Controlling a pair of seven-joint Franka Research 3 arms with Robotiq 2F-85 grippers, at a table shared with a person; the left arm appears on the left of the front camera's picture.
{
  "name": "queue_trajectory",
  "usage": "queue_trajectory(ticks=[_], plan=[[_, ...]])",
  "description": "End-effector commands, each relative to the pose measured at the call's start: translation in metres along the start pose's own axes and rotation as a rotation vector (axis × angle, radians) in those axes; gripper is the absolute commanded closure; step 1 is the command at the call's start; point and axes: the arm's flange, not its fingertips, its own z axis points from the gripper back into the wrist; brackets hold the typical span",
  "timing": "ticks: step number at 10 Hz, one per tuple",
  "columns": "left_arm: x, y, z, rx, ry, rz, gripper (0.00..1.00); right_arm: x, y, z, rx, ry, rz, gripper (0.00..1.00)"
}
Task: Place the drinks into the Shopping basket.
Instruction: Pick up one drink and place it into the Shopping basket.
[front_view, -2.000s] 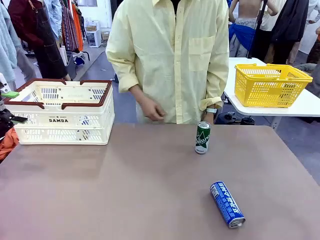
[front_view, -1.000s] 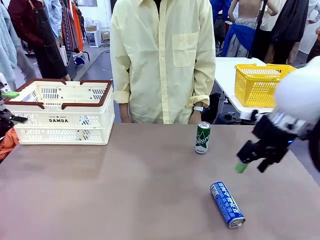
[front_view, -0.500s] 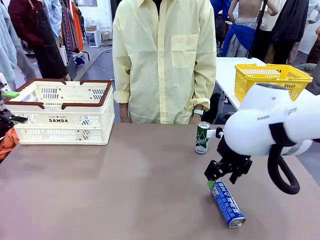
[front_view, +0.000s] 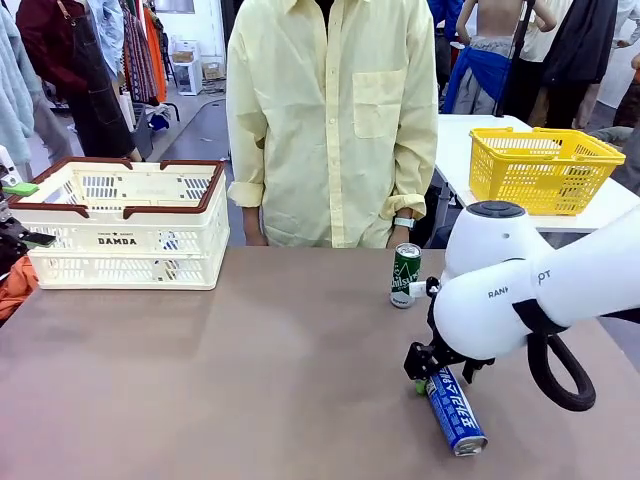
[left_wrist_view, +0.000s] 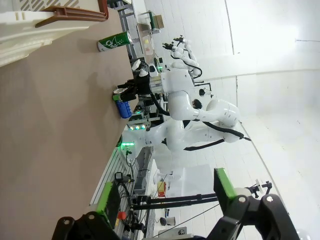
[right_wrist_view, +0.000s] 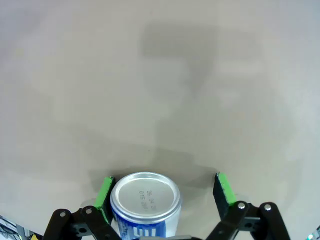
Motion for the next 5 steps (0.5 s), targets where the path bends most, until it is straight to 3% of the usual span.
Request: queue_trajectory(ticks=[1, 5], plan=[[-0.0022, -0.0026, 0.0, -0.01, -0.004, -0.008, 0.0, -0.0582, -0.0127, -0.0122, -0.03, 0.025, -0.022, 0.0], [-0.0022, -0.0026, 0.0, -0.01, -0.004, -0.008, 0.0, -0.0668, -0.0153, -0.0066, -0.039, 0.091, -0.034, 0.0]])
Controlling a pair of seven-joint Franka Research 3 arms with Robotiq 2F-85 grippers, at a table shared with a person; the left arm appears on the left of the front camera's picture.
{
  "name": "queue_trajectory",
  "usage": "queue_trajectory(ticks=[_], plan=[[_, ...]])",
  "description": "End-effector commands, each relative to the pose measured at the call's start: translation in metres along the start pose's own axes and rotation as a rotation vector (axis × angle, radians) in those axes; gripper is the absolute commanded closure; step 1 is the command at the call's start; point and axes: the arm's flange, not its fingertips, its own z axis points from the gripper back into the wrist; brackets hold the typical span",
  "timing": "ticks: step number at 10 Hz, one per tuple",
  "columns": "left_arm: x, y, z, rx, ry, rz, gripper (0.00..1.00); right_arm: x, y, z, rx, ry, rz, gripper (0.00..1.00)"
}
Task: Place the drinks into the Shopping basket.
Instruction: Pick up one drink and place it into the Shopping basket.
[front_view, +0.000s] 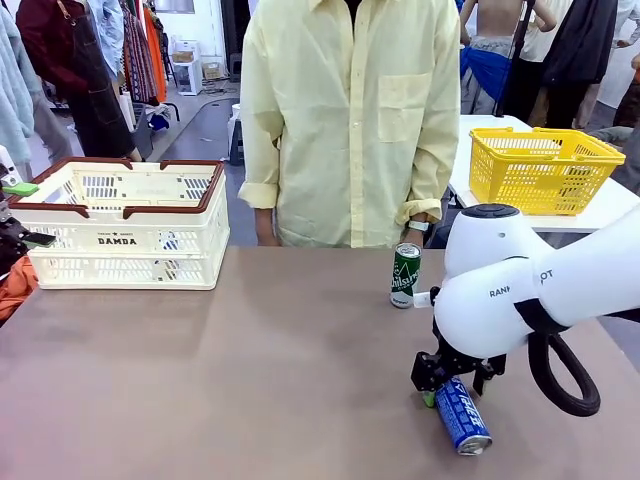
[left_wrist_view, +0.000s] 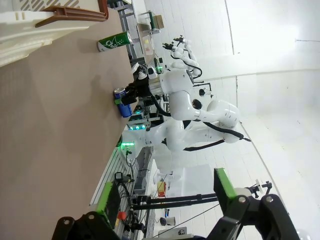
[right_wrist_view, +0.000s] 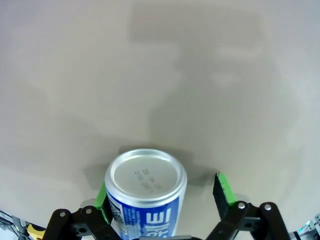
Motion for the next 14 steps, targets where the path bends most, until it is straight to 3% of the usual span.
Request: queue_trajectory(ticks=[1, 2, 3, 9, 11, 14], plan=[[-0.002, -0.003, 0.0, -0.01, -0.004, -0.008, 0.0, -0.055, -0.012, -0.008, -0.016, 0.009, -0.025, 0.26], [-0.002, -0.003, 0.0, -0.01, -0.004, -0.008, 0.0, -0.055, -0.013, -0.009, -0.005, 0.016, -0.026, 0.85], [-0.002, -0.003, 0.0, -0.01, -0.004, -0.008, 0.0, -0.056, -0.013, -0.008, 0.007, 0.021, -0.025, 1.0], [-0.002, -0.003, 0.0, -0.01, -0.004, -0.008, 0.0, -0.057, -0.014, 0.004, 0.036, 0.056, -0.009, 1.0], [-0.002, -0.003, 0.0, -0.01, -0.004, -0.008, 0.0, -0.051, -0.02, 0.037, 0.047, 0.029, -0.041, 1.0], [-0.002, -0.003, 0.0, -0.01, -0.004, -0.008, 0.0, -0.049, -0.045, 0.128, 0.033, -0.075, -0.15, 1.0]])
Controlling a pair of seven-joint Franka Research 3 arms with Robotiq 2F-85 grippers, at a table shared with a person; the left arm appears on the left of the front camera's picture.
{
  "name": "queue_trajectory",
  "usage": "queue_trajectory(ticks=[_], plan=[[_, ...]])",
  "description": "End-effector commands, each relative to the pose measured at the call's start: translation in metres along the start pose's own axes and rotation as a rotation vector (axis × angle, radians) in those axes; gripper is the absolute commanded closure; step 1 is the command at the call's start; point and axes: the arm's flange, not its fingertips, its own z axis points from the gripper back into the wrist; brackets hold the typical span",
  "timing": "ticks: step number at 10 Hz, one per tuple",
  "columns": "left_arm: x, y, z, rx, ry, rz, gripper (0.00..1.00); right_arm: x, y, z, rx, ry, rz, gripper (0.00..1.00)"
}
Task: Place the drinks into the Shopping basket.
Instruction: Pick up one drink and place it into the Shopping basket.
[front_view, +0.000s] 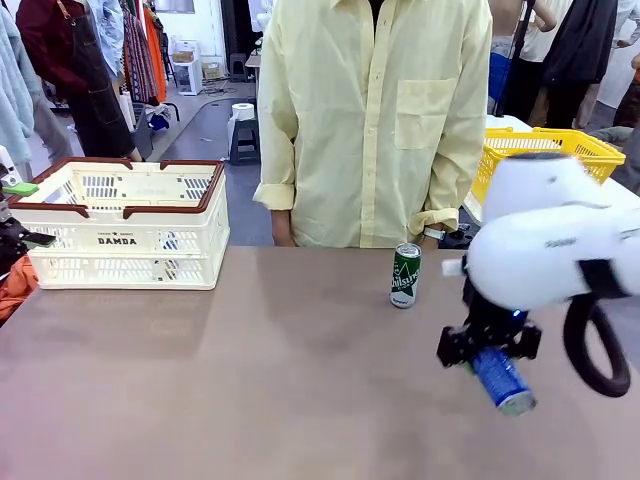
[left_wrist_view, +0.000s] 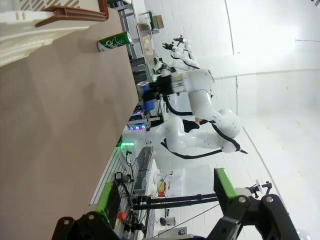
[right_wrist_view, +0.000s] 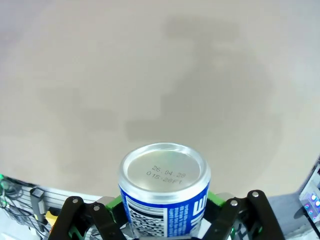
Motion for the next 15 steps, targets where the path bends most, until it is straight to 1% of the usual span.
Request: queue_trajectory(ticks=[1, 2, 3, 5, 6, 7, 8, 9, 10, 12, 13, 15], plan=[[-0.002, -0.003, 0.0, -0.01, -0.004, -0.008, 0.0, -0.013, -0.019, 0.052, 0.012, -0.068, -0.064, 1.0], [-0.002, -0.003, 0.0, -0.01, -0.004, -0.008, 0.0, -0.011, -0.025, 0.06, 0.058, -0.098, -0.051, 1.0], [-0.002, -0.003, 0.0, -0.01, -0.004, -0.008, 0.0, -0.009, -0.013, 0.03, 0.011, -0.041, -0.028, 1.0], [-0.002, -0.003, 0.0, -0.01, -0.004, -0.008, 0.0, -0.009, -0.013, 0.03, 0.011, -0.041, -0.028, 1.0], [-0.002, -0.003, 0.0, -0.01, -0.004, -0.008, 0.0, -0.017, -0.02, 0.046, 0.013, -0.061, -0.043, 1.0], [-0.002, -0.003, 0.0, -0.01, -0.004, -0.008, 0.0, -0.023, -0.013, 0.039, 0.131, -0.115, 0.014, 1.0], [-0.002, -0.003, 0.0, -0.01, -0.004, -0.008, 0.0, -0.023, 0.02, 0.044, 0.152, -0.122, -0.003, 1.0], [-0.002, -0.003, 0.0, -0.01, -0.004, -0.008, 0.0, -0.019, 0.064, 0.05, 0.176, -0.135, 0.021, 1.0], [-0.002, -0.003, 0.0, -0.01, -0.004, -0.008, 0.0, -0.012, 0.114, 0.051, 0.205, -0.12, 0.04, 1.0], [-0.002, -0.003, 0.0, -0.01, -0.004, -0.008, 0.0, 0.007, 0.21, 0.041, 0.223, -0.074, 0.043, 1.0], [-0.002, -0.003, 0.0, -0.01, -0.004, -0.008, 0.0, 0.015, 0.255, 0.031, 0.244, -0.042, 0.097, 1.0], [-0.002, -0.003, 0.0, -0.01, -0.004, -0.008, 0.0, 0.031, 0.317, 0.01, 0.23, -0.021, 0.083, 1.0]])
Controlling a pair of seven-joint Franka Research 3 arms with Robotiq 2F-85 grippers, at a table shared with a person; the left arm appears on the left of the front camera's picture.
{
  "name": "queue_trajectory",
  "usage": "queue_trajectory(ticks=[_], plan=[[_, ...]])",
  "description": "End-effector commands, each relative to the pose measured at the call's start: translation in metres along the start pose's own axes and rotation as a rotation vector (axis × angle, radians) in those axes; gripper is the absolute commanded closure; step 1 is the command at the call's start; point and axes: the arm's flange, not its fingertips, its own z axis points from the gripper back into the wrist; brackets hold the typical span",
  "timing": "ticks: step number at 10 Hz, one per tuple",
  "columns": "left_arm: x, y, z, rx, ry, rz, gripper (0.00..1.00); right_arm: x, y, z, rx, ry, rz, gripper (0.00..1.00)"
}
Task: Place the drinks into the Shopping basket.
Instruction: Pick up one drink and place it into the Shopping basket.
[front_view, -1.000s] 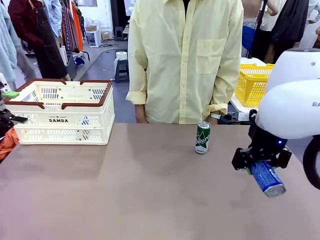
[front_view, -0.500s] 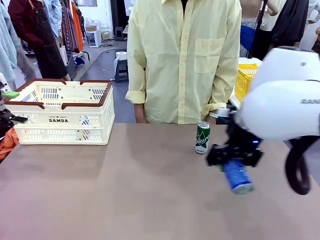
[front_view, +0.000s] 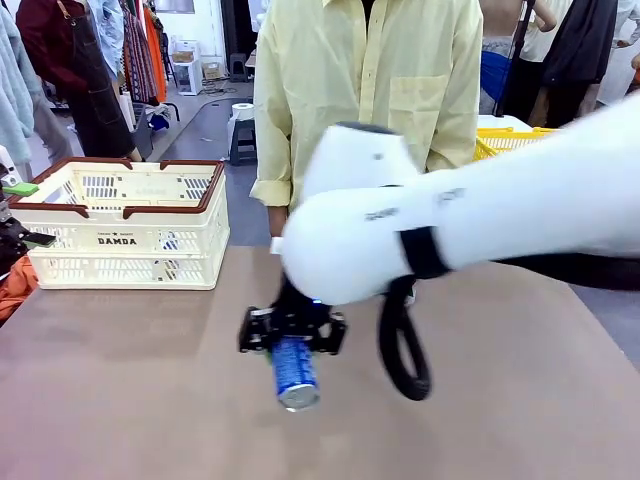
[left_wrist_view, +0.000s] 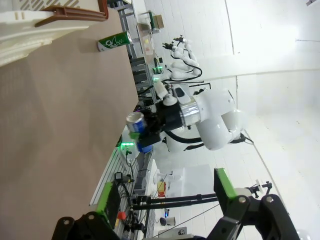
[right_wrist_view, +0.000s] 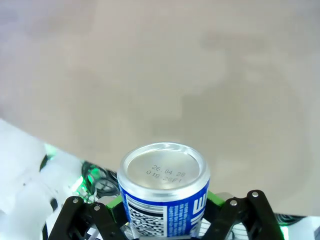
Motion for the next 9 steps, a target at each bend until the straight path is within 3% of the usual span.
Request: queue_trajectory(ticks=[1, 2, 6, 7, 9], plan=[[-0.002, -0.003, 0.0, -0.01, -0.004, -0.008, 0.0, 0.037, 0.039, -0.02, -0.075, -0.046, -0.053, 1.0], [-0.002, -0.003, 0.0, -0.01, -0.004, -0.008, 0.0, 0.048, 0.045, -0.035, -0.101, -0.068, -0.064, 1.0], [-0.002, -0.003, 0.0, -0.01, -0.004, -0.008, 0.0, 0.078, 0.05, -0.092, -0.152, 0.02, -0.127, 1.0], [-0.002, -0.003, 0.0, -0.01, -0.004, -0.008, 0.0, 0.077, 0.049, -0.092, -0.157, -0.027, -0.123, 1.0], [-0.002, -0.003, 0.0, -0.01, -0.004, -0.008, 0.0, 0.077, 0.048, -0.093, -0.159, -0.026, -0.143, 1.0]])
